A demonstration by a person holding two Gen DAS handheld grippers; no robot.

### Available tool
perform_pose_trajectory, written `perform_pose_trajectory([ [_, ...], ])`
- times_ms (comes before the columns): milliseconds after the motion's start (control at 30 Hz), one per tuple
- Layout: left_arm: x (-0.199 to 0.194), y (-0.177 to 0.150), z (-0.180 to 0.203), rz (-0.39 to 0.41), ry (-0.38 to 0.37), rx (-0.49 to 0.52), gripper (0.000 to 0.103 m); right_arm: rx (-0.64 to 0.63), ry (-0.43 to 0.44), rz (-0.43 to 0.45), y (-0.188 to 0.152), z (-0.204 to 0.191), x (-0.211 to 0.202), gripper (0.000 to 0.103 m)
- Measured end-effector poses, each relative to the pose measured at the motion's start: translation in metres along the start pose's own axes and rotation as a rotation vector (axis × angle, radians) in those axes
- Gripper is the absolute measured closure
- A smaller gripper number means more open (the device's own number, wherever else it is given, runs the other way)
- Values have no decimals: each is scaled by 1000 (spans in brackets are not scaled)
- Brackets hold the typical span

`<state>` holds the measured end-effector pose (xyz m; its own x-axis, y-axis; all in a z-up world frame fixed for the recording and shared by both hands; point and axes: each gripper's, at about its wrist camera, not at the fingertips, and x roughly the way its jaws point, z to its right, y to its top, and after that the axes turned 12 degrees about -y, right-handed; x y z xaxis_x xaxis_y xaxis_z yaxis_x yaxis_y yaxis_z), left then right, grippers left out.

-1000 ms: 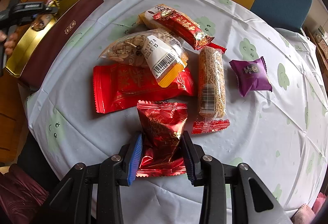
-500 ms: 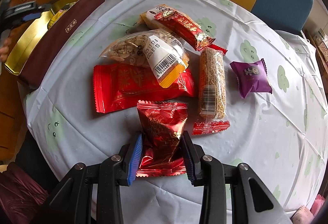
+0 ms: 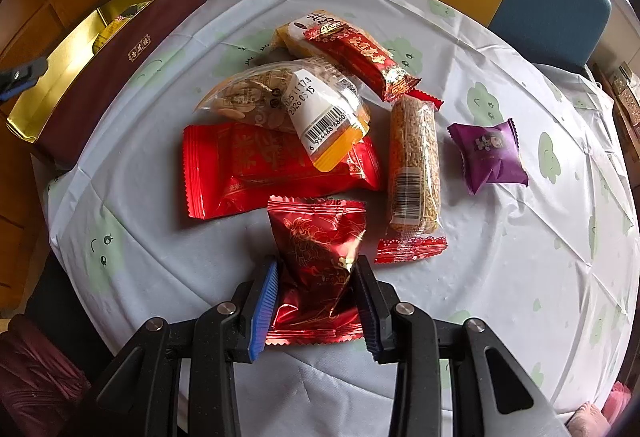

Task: Organize snacks
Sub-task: 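Carry the yellow bag into the gold tin and release it while the right gripper holds the red foil packet, then lower the red foil packet into the gold tin and open the right gripper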

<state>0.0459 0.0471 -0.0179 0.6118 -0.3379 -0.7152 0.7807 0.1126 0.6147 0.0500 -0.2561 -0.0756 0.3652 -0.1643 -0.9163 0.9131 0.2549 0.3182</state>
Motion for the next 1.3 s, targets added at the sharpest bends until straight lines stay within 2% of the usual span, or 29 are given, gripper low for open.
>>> perform_pose_trajectory([
  [233,-11,-16,-2,13,23,18,42,0,16,-4,-3,-2,-6,66],
  [467,-25,-18,-19,50,48,-17,42,7,100,77,0,-22,-46,66],
  [667,-34,-19,-31,74,52,-48,42,-30,197,186,37,-64,-80,66],
  [867,-43,-21,-44,97,68,-67,42,-54,321,263,101,-131,-102,66],
  [967,-47,-23,-53,106,79,-83,42,-43,369,258,128,-157,-96,66],
  [1100,-49,-25,-64,108,88,-109,42,-60,370,230,156,-193,-77,65],
  [1300,-44,-27,-72,93,87,-128,42,-44,353,129,167,-211,-33,64],
])
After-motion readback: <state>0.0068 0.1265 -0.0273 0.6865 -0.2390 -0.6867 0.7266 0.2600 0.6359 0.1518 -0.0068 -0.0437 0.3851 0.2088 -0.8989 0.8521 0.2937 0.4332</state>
